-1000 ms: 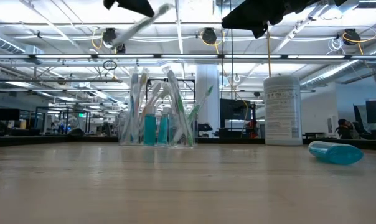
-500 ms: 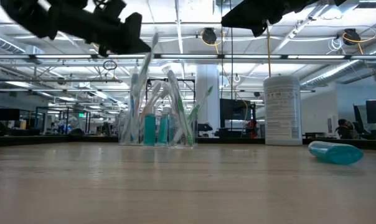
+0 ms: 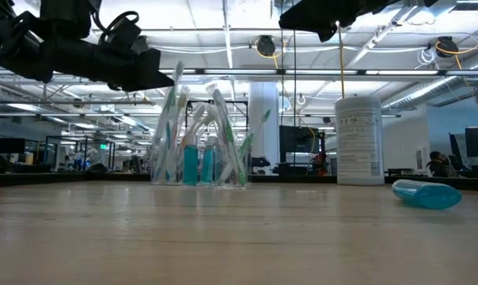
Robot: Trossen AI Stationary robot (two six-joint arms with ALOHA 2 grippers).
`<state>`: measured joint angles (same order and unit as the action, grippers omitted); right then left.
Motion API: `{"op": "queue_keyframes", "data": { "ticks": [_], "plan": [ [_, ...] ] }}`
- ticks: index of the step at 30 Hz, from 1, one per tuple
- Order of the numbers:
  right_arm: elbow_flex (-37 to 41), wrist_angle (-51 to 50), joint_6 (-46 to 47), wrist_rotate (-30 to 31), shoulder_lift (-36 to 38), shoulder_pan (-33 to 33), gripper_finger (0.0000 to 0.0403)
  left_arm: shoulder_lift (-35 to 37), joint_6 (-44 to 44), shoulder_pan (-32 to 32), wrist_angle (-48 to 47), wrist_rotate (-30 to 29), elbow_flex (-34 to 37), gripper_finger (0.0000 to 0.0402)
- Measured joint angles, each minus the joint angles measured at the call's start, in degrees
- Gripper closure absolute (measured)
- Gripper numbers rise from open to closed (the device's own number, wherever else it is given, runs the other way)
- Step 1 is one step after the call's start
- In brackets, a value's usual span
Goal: Pick & Place toothbrushing station
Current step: Put the green toothbrush into the transparent organizer
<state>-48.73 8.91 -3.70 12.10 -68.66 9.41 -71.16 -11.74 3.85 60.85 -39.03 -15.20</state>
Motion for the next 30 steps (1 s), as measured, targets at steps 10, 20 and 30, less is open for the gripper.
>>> {"op": "queue_keyframes", "data": {
  "ticks": [10,20,30],
  "plan": [
    [0.0,-0.1,0.0,0.0,0.0,0.0,0.0348,0.0,-0.5,3.8,1.7,0.7,0.0,0.0394],
    [0.0,-0.1,0.0,0.0,0.0,0.0,0.0349,-7.0,2.8,5.8,4.7,3.9,0.0,0.0392],
    [0.0,-0.1,0.0,0.0,0.0,0.0,0.0349,-7.3,-0.2,5.8,11.6,5.0,0.0,0.0389]
  ]
}}
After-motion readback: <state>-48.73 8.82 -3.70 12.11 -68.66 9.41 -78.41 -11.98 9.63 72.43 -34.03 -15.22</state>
